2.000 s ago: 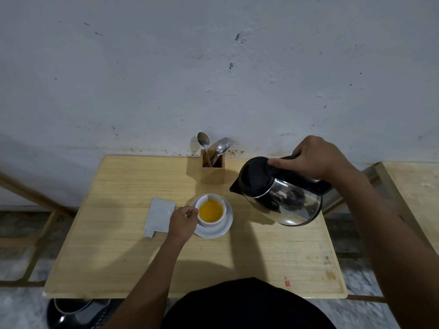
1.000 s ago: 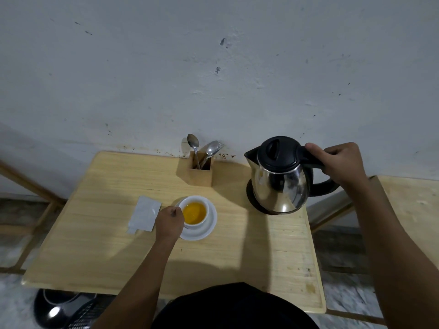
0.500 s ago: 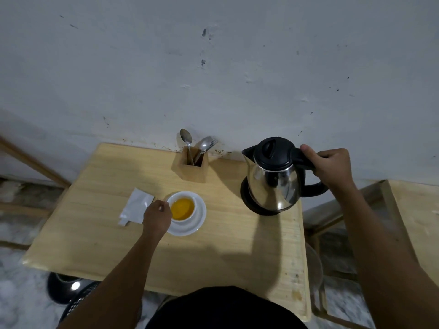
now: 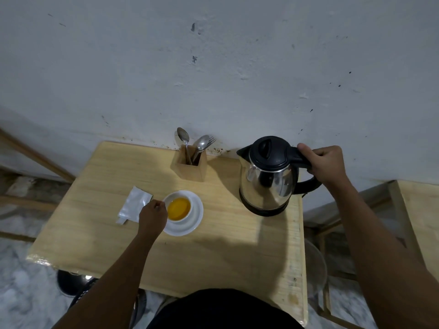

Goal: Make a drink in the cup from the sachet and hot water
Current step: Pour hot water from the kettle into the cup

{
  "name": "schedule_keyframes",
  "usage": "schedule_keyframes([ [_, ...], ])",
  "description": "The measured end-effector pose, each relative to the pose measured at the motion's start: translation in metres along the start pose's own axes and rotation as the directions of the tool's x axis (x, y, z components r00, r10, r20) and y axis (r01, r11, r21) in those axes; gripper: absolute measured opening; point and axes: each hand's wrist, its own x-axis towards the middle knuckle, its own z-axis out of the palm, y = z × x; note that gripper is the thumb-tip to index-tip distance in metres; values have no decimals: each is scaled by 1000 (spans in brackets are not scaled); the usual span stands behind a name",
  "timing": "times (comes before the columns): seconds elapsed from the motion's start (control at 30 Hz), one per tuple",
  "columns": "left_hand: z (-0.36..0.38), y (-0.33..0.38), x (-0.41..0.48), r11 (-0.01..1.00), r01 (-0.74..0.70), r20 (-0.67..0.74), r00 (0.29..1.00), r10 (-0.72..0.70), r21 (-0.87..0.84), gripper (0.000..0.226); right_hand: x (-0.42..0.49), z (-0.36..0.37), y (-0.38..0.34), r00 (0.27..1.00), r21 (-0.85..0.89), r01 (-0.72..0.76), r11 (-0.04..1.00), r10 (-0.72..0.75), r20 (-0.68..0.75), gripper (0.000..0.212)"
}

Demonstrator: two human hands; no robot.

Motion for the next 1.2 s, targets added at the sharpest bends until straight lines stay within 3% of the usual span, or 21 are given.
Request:
schedule_keyframes([
  [0.27,0,-1,1,1000,8,5,1000,-8,-8,28,2,1,5,998,0,27,1000,-27,54,87],
  [0.47,-1,-1,2,1000,-6,26,1000,6,-11,28,-4,-2,5,1000,10,-12,1000,11,27,68],
  [1.2,-2,-1,0,1000,-3,30,1000,3,-16,27,-14,-4,11,994,74,-103,992,104,-17,67],
])
